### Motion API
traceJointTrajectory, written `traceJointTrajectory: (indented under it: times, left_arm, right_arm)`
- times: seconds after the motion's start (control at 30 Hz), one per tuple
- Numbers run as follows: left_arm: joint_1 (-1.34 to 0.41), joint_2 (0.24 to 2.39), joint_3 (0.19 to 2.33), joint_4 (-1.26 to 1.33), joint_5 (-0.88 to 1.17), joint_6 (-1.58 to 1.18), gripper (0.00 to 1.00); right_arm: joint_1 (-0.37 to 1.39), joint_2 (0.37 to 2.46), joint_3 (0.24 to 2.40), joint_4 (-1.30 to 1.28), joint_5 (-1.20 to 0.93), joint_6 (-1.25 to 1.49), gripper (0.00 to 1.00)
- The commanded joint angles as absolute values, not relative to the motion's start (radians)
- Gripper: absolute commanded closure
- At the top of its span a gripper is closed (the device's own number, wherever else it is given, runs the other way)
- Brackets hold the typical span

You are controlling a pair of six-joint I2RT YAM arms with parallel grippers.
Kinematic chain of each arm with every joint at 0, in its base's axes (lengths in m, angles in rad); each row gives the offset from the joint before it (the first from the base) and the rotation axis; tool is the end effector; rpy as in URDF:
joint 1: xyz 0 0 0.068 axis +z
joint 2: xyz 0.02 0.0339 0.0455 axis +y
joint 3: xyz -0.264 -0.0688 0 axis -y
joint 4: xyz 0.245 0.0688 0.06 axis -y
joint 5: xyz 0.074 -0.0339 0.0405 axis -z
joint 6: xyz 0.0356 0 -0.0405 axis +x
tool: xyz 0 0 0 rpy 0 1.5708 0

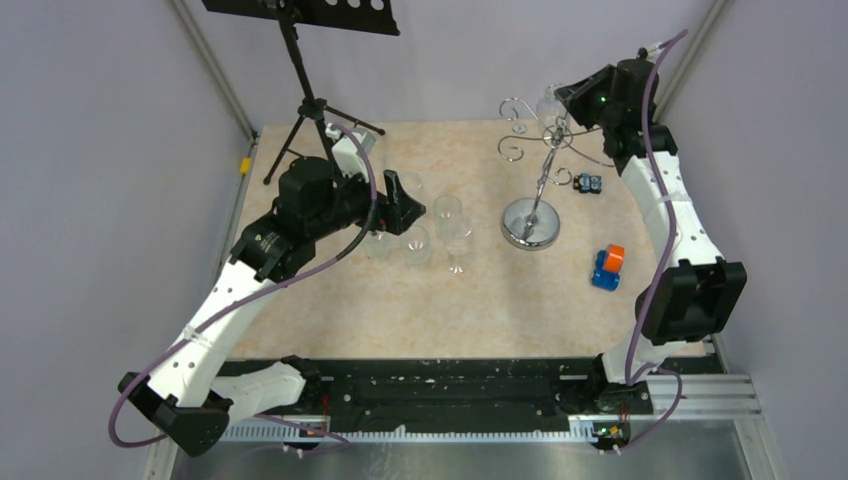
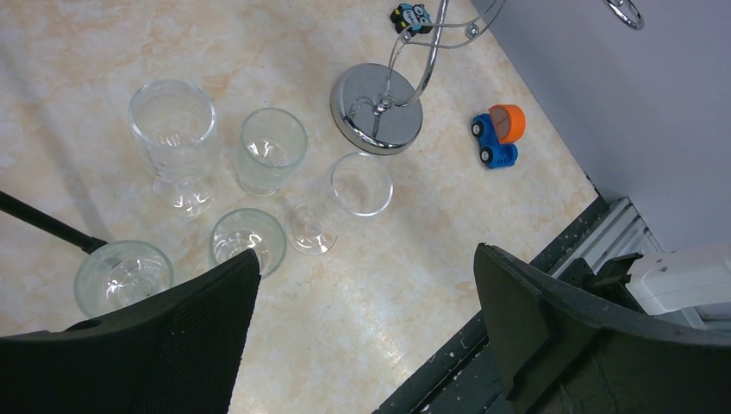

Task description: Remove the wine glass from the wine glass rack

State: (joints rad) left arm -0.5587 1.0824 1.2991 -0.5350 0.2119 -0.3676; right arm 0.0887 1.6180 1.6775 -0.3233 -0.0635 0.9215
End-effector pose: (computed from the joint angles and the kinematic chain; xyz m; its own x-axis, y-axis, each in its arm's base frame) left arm 0.1875 -0.1261 0.4239 -0.4948 -0.1051 -0.8627 0.5463 0.7344 -0.4027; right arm 0.3775 0.0358 0.4231 -0.2761 0.7735 -0.5705 0.1165 0.6162 0.7790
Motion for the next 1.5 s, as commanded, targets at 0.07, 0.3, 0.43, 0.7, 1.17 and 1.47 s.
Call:
traceJointTrajectory:
  times: [0.07,0.3,0.43,0.7,1.17,1.47]
  left_arm:
    - [-0.554,1.073,1.291,-0.485,0.209,-0.377,0.03]
    - [-0.553,1.079,1.289,-0.481,0.212,-0.38,0.03]
    - [-0.554,1.08,1.288,-0.48,0.212,-0.38,0.03]
    - [-0.553,1.078,1.288,-0.482,0.209,-0.379,0.03]
    - [-0.55,1.083,1.29,-0.482,0.212,-0.377,0.03]
    - [-0.549,1.083,1.288,-0.481,0.211,-0.377,0.03]
  right_arm:
    - [0.079,1.569,1.747,-0.334,-0.06,0.915,0.77]
    - [0.079,1.554,1.741,-0.327,-0.053,0.902,0.8]
    - [0.078,1.566,1.732,-0.312,-0.074,0.916,0.83]
    - [0.072,1.537,1.602,-0.134,-0.125,0.999,0.89]
    - [0.067,1.528,1.544,-0.032,-0.139,1.042,0.84]
    - [0.066,1.502,1.532,0.017,-0.125,1.018,1.0]
